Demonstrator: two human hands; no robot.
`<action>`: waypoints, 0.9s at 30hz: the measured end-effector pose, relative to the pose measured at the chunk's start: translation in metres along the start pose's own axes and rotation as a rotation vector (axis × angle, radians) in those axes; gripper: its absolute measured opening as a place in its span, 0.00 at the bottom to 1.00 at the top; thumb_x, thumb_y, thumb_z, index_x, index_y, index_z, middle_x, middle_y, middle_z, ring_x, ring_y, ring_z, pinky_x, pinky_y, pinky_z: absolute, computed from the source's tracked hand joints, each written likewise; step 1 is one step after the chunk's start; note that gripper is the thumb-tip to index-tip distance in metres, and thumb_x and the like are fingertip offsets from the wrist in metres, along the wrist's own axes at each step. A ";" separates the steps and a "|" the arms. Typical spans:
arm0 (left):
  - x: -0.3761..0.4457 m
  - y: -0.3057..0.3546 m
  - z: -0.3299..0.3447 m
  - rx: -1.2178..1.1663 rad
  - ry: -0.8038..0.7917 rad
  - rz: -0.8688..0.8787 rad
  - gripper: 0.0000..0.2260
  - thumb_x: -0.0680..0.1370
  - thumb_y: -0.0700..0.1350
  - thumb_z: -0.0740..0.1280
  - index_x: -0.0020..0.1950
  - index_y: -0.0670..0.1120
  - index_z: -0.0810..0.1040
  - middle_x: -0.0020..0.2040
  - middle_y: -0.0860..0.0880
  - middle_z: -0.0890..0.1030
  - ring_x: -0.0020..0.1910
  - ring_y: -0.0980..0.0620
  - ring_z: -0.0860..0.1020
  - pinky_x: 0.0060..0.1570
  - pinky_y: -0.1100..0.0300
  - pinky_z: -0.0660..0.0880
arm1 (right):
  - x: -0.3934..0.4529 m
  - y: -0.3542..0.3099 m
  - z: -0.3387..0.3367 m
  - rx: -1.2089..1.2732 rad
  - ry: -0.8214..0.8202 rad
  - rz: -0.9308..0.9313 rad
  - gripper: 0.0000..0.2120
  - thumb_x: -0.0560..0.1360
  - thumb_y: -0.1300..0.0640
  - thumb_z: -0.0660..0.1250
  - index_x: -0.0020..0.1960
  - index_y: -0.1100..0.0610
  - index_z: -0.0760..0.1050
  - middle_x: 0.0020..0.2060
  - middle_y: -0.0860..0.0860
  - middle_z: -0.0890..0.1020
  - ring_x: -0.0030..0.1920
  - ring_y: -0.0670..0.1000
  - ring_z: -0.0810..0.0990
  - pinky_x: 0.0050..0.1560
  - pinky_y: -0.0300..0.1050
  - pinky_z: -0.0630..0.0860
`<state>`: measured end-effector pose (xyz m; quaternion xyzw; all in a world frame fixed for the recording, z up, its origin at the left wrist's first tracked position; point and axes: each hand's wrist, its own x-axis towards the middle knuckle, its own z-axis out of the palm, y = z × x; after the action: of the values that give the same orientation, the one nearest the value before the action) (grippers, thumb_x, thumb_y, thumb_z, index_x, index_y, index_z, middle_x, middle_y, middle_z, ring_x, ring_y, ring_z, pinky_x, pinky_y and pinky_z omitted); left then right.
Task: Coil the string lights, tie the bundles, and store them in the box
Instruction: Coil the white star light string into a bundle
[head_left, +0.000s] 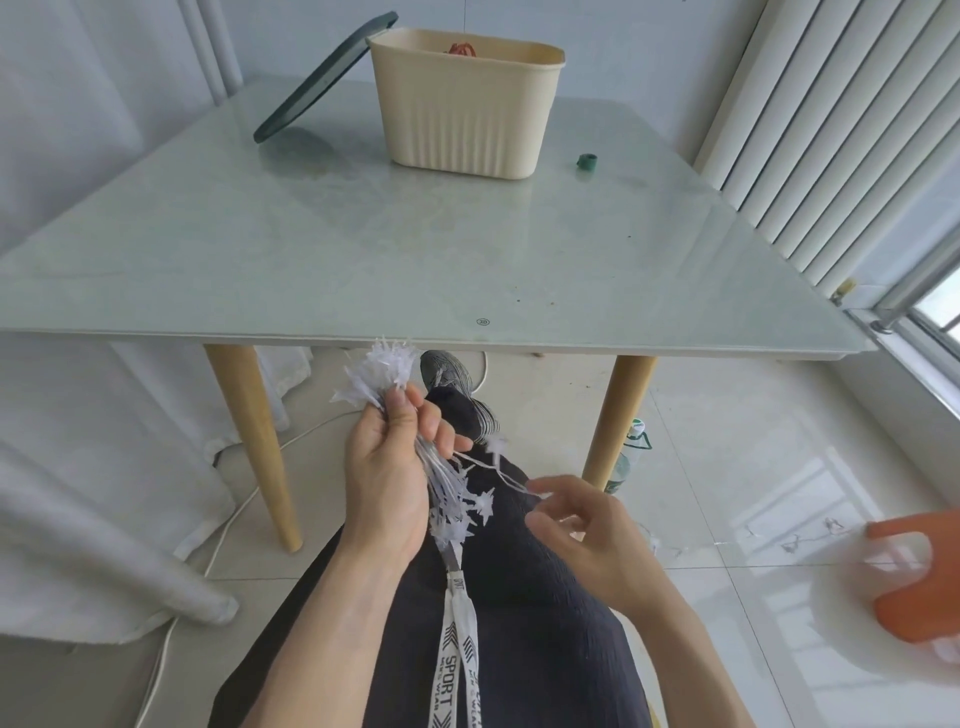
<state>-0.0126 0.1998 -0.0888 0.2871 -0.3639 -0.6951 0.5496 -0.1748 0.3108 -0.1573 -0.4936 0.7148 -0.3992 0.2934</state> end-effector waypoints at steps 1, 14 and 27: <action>0.000 0.000 -0.001 -0.008 0.000 -0.005 0.13 0.86 0.44 0.52 0.45 0.44 0.69 0.31 0.51 0.68 0.28 0.52 0.67 0.34 0.58 0.77 | 0.000 0.003 0.003 -0.021 -0.016 0.006 0.15 0.76 0.54 0.73 0.60 0.44 0.78 0.46 0.42 0.83 0.51 0.42 0.82 0.52 0.36 0.76; 0.005 0.007 -0.010 -0.013 0.007 -0.024 0.13 0.86 0.45 0.53 0.44 0.45 0.69 0.30 0.52 0.68 0.25 0.55 0.63 0.27 0.64 0.62 | 0.006 0.014 0.007 -0.284 0.060 0.174 0.13 0.79 0.46 0.66 0.40 0.52 0.80 0.40 0.46 0.81 0.39 0.41 0.77 0.39 0.29 0.70; 0.007 0.005 -0.013 -0.006 0.045 -0.052 0.13 0.86 0.43 0.54 0.43 0.45 0.70 0.30 0.52 0.67 0.25 0.56 0.63 0.26 0.64 0.62 | -0.017 0.021 -0.058 0.187 0.227 0.239 0.13 0.75 0.54 0.73 0.33 0.53 0.80 0.27 0.51 0.78 0.32 0.52 0.68 0.35 0.45 0.64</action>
<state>-0.0009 0.1897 -0.0926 0.3100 -0.3418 -0.7037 0.5403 -0.2261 0.3475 -0.1456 -0.3278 0.7566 -0.4793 0.3007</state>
